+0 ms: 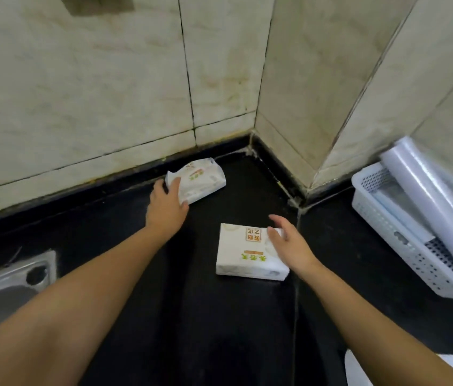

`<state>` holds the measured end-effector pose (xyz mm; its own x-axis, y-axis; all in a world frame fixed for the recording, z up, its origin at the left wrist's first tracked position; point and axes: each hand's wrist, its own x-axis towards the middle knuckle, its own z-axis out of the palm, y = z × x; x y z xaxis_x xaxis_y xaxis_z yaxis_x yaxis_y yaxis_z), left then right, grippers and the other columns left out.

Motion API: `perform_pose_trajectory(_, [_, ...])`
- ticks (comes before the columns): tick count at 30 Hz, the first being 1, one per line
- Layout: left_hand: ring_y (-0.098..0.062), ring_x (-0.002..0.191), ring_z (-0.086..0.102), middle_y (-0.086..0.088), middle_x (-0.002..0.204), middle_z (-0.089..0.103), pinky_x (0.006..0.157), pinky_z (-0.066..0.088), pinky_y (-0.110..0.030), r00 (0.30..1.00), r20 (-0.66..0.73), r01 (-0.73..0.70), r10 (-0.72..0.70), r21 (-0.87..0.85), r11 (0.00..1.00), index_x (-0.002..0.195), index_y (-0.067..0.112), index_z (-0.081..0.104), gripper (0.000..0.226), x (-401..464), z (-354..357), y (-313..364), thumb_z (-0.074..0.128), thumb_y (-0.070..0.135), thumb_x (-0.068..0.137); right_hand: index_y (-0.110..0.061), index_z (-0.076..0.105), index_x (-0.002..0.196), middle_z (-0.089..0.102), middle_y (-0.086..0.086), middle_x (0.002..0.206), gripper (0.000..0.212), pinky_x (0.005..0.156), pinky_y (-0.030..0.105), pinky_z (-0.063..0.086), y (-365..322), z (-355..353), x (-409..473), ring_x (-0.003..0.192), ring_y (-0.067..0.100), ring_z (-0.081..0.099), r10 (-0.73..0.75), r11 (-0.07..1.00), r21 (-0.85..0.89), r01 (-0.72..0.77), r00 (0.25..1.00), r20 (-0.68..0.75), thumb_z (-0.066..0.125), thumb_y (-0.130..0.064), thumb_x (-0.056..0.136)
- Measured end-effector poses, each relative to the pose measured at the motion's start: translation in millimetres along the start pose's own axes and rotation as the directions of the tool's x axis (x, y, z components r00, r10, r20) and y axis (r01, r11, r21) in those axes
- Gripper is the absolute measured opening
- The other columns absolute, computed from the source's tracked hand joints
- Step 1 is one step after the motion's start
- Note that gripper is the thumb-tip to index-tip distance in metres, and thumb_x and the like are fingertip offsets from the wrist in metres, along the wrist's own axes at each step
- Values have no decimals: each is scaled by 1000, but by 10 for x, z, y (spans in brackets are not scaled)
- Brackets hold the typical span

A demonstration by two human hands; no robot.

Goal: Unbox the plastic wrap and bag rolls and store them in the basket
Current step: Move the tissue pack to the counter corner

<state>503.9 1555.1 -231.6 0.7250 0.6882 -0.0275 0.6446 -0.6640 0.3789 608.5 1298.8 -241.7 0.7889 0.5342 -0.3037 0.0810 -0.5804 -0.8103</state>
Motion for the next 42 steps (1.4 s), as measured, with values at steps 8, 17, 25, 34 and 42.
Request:
perform_pose_trajectory(8, [-44, 100, 54, -31, 122, 45, 86, 43, -41, 996, 46, 79, -73, -148, 986, 106, -7, 56, 29, 265, 76, 103, 52, 18, 91, -32, 28, 143, 36, 1, 147, 46, 104, 29, 32, 105, 67, 2, 131, 16, 38, 19, 988, 153, -21, 1000, 13, 36, -37, 98])
perform_pose_trajectory(17, [-20, 97, 56, -4, 129, 45, 78, 52, -36, 914, 1, -390, 406, -274, 879, 98, 7, 61, 19, -1006, -232, 471, 61, 21, 85, -29, 32, 142, 42, 3, 147, 47, 108, 42, 39, 133, -28, -458, 128, 15, 47, 135, 787, 612, -71, 989, -60, 31, -43, 97])
perform_pose_trajectory(25, [-22, 105, 58, 3, 154, 15, 82, 53, -36, 885, 186, -350, 426, -336, 874, 143, 37, 15, 70, -1322, -162, 466, 56, 30, 87, -52, 28, 135, 46, -22, 136, 54, 97, 11, 40, 80, 177, -1145, 125, -7, 43, -149, 900, 402, 171, 985, -85, 53, -51, 86])
perform_pose_trajectory(34, [17, 107, 48, 31, 126, 50, 84, 37, -13, 841, 496, 371, 214, -818, 439, 130, 53, 35, 48, -1264, 40, 450, 38, 26, 90, -31, 34, 137, 56, -11, 111, 40, 82, 23, 38, -13, 246, -607, 101, 9, 54, -78, 992, 88, 95, 981, -179, 38, -33, 97])
perform_pose_trajectory(42, [-13, 123, 42, 10, 137, 45, 97, 33, -36, 897, 439, 420, -47, -816, 397, 142, 44, 24, 47, -178, -61, 352, 27, 44, 94, -20, 35, 138, 57, 7, 126, 41, 81, 24, 34, -625, 450, 841, 102, 14, 48, -144, 988, 34, 149, 984, -105, 38, -32, 98])
